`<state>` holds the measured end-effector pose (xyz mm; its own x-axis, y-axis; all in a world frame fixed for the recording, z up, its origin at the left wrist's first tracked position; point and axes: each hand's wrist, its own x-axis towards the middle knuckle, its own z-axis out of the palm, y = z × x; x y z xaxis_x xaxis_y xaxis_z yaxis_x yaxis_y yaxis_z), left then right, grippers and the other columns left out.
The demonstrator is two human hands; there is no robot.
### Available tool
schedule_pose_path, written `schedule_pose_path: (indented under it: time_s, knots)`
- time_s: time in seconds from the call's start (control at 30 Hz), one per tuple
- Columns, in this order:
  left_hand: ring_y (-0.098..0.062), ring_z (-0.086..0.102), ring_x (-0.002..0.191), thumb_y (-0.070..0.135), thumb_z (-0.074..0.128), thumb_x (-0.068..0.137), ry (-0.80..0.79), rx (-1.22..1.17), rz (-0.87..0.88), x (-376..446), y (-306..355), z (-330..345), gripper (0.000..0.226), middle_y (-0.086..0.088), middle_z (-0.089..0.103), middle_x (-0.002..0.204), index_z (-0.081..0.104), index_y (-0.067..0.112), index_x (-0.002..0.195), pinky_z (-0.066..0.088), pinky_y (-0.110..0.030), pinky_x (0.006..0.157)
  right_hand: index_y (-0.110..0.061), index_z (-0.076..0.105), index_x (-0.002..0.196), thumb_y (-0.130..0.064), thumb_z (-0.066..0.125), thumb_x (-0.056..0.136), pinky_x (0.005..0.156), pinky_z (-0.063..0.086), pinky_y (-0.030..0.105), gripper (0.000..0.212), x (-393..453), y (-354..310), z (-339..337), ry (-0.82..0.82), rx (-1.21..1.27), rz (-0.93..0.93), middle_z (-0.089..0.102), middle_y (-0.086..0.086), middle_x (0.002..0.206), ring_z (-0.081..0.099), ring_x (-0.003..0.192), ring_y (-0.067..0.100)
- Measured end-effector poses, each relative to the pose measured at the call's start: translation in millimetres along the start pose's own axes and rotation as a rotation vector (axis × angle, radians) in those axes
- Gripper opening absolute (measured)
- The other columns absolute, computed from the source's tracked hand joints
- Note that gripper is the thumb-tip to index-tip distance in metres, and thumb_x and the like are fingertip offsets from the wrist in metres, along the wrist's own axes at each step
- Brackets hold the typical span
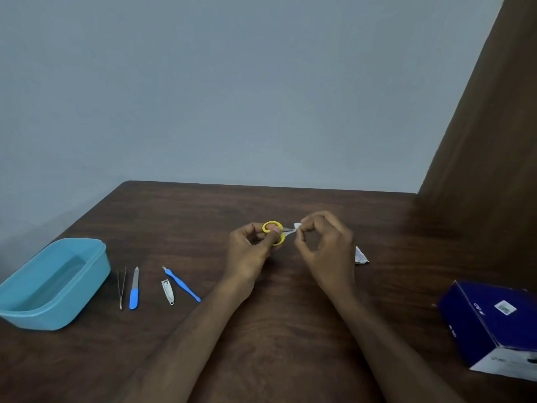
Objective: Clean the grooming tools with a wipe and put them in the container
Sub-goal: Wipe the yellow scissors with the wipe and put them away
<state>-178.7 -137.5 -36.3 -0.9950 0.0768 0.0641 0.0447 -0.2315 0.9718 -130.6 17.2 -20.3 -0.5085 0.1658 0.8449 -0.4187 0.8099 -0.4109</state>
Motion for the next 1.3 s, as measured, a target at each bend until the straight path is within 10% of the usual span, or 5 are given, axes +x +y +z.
schedule_pose_path:
  time_s: [0.33, 0.8, 1.3]
  knots:
    - [-0.008, 0.071, 0.073, 0.005, 0.084, 0.089, -0.065, 0.034, -0.004, -4.9, 5.0, 1.3, 0.008, -0.007, 0.075, 0.081, 0.078, 0.004, 0.093, 0.056, -0.017, 0.062, -0.015, 0.061, 0.083, 0.002, 0.074, 0.083, 0.067, 0.055, 0.046, 0.022, 0.0, 19.6, 9.1, -0.080, -0.070, 0.078, 0.067, -0.003, 0.082, 0.065, 0.075, 0.022]
    - [-0.012, 0.075, 0.077, 0.009, 0.081, 0.093, -0.038, 0.048, 0.032, -2.6, -0.4, 0.7, 0.013, -0.010, 0.079, 0.085, 0.074, 0.000, 0.098, 0.059, -0.021, 0.066, -0.021, 0.052, 0.090, -0.005, 0.072, 0.093, 0.068, 0.053, 0.046, 0.025, -5.4, 1.2, 8.9, -0.188, -0.012, 0.013, 0.064, -0.005, 0.085, 0.063, 0.077, 0.022]
    - [-0.014, 0.075, 0.082, 0.012, 0.081, 0.093, -0.032, 0.044, 0.011, -0.1, -0.9, 0.4, 0.017, -0.011, 0.079, 0.087, 0.075, -0.002, 0.101, 0.065, -0.031, 0.081, -0.014, 0.057, 0.083, -0.004, 0.077, 0.091, 0.071, 0.053, 0.028, 0.024, 12.5, 26.9, -20.3, 0.170, -0.080, 0.248, 0.070, -0.008, 0.080, 0.069, 0.073, 0.011]
